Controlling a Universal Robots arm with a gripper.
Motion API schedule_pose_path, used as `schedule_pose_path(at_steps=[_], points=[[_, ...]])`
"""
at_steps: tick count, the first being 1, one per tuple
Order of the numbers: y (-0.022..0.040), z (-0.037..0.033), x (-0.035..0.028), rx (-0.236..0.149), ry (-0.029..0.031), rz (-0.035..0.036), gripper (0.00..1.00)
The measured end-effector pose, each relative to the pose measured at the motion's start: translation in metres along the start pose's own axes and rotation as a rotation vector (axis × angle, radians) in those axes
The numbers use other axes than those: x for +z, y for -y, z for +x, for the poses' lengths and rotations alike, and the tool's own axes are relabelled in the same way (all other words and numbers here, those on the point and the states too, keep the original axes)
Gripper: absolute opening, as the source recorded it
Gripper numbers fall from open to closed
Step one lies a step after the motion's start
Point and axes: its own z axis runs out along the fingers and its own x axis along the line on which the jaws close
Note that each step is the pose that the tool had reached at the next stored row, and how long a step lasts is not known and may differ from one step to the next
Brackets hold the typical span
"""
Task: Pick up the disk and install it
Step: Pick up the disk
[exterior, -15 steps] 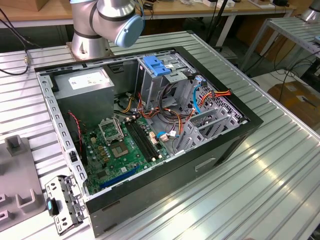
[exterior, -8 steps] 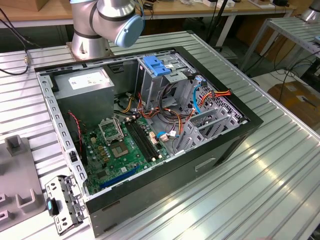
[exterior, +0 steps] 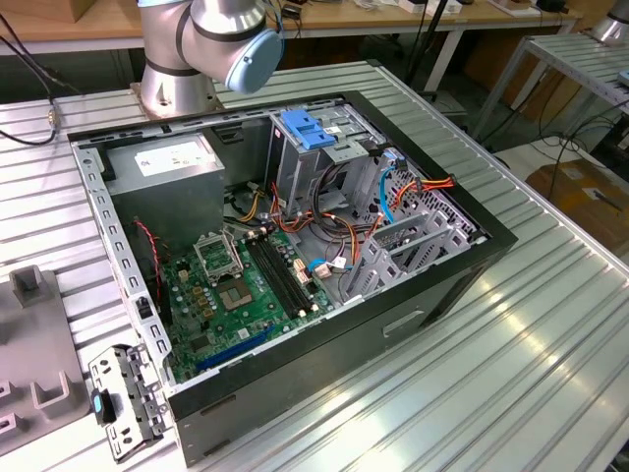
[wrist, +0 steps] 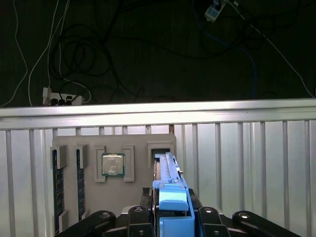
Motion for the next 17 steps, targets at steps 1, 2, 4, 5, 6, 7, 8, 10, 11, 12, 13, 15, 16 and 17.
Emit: schedule_pose_path(at_steps=[1, 2, 4, 5, 6, 7, 8, 10, 11, 12, 13, 15, 16, 17], points=[[0.0, 0.0, -0.0012, 0.0, 0.0002, 0.0001, 0.37], [0.0, 0.0, -0.0022, 0.0, 0.0004, -0.0001, 0.37], [0.0, 0.0, -0.0054, 0.0, 0.0008, 0.0, 0.37], [0.0, 0.0, -0.0066, 0.0, 0.0008, -0.0001, 0.37], [0.0, 0.0, -0.0077, 0.0, 0.0008, 0.0001, 0.37], [0.0001, 0.0, -0.0085, 0.0, 0.001, -0.0001, 0.37], [0.0001, 0.0, -0.0092, 0.0, 0.0011, 0.0, 0.37], [0.0001, 0.0, -0.0104, 0.0, 0.0011, 0.0, 0.37], [0.0001, 0.0, -0.0111, 0.0, 0.001, -0.0001, 0.37], [0.0001, 0.0, -0.0115, 0.0, 0.0011, 0.0, 0.37], [0.0001, 0.0, -0.0123, 0.0, 0.001, -0.0001, 0.37], [0.0001, 0.0, -0.0148, 0.0, 0.0011, 0.0001, 0.37], [0.0001, 0.0, -0.0155, 0.0, 0.001, -0.0001, 0.37], [0.0001, 0.0, -0.0163, 0.0, 0.001, -0.0001, 0.37]])
